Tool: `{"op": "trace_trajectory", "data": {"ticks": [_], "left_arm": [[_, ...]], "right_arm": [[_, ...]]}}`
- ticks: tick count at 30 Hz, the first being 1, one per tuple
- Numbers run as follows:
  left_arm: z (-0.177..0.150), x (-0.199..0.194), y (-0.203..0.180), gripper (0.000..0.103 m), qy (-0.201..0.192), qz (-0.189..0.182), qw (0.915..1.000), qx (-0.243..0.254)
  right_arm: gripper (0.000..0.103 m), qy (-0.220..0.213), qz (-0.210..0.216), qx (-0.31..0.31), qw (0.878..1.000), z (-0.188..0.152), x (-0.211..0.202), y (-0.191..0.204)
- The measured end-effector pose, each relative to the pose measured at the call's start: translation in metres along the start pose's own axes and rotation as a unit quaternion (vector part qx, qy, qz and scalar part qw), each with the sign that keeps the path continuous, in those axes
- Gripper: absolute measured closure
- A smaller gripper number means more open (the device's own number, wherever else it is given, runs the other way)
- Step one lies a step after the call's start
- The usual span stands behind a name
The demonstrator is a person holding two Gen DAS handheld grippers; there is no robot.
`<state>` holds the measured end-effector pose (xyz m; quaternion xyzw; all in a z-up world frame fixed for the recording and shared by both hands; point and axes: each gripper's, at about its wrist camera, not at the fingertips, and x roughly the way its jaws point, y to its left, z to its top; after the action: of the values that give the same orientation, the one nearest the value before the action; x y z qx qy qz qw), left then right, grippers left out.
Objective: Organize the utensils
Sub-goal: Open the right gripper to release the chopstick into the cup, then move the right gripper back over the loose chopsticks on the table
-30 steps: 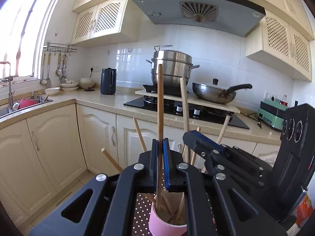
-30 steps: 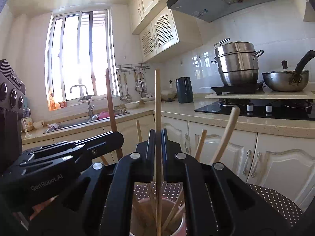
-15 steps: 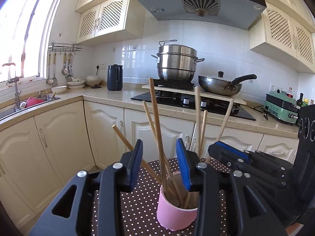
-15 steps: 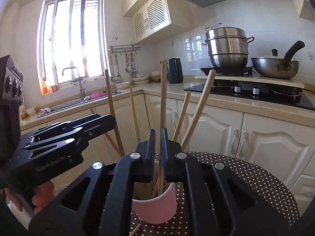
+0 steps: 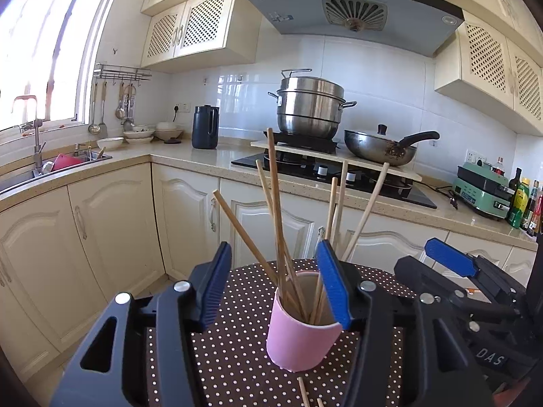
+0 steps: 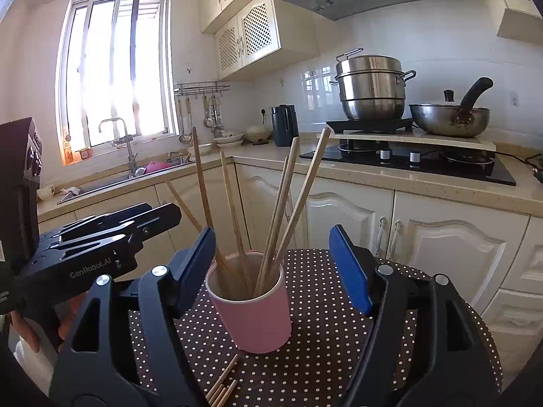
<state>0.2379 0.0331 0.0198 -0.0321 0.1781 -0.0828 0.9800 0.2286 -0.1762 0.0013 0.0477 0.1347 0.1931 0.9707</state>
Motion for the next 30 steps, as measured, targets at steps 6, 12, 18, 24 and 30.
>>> {"op": "trace_trajectory", "data": {"ticks": [6, 12, 18, 24, 30], "left_arm": [[-0.010, -0.019, -0.005, 0.047, 0.003, 0.002, 1.0000, 0.001], [-0.023, -0.038, -0.009, 0.046, 0.007, -0.001, 1.0000, -0.006], [-0.046, -0.056, -0.014, 0.044, 0.018, -0.024, 0.9995, -0.009], [-0.071, -0.068, -0.018, 0.044, 0.041, -0.028, 0.9988, 0.000], [-0.096, -0.066, -0.016, 0.044, 0.086, -0.032, 0.9957, -0.012]], "right_arm": [[0.032, -0.009, 0.008, -0.017, 1.000, -0.003, -0.025, 0.012], [0.032, 0.001, 0.021, -0.001, 1.000, -0.008, -0.041, 0.017], [0.032, 0.022, 0.027, 0.038, 0.999, -0.018, -0.051, 0.015], [0.032, 0.034, 0.016, 0.065, 0.997, -0.035, -0.065, 0.015], [0.032, 0.067, -0.001, 0.074, 0.995, -0.056, -0.068, 0.019]]}}
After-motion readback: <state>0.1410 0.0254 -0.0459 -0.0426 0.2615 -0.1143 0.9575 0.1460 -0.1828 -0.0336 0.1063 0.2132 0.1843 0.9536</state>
